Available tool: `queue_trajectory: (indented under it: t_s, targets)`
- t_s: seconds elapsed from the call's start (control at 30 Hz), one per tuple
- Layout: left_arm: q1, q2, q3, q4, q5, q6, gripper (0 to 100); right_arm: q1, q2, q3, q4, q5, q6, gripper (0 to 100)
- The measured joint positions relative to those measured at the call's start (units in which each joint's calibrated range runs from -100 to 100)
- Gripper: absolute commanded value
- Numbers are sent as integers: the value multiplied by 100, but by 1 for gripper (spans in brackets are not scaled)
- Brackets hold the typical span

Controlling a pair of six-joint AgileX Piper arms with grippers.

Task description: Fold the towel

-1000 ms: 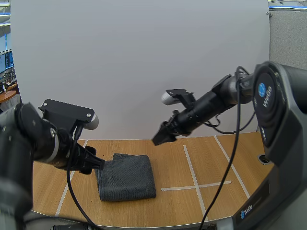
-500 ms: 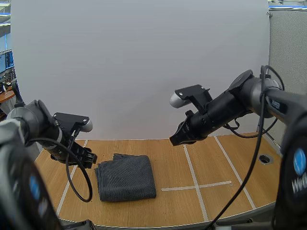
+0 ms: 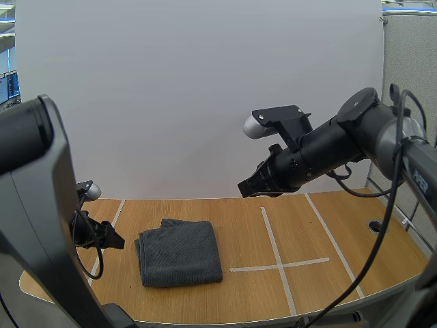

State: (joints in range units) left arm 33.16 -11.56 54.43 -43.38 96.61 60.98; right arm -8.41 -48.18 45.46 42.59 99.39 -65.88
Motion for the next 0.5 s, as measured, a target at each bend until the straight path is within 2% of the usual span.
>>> queue_trajectory:
  t_s: [0.33,0.5]
  targets:
    - [15,1929,-840,-547,192,191,100,0,-926,25,-166,33,230,0]
    - [15,2353,-1085,-708,192,193,100,0,-1158,25,-176,50,333,0]
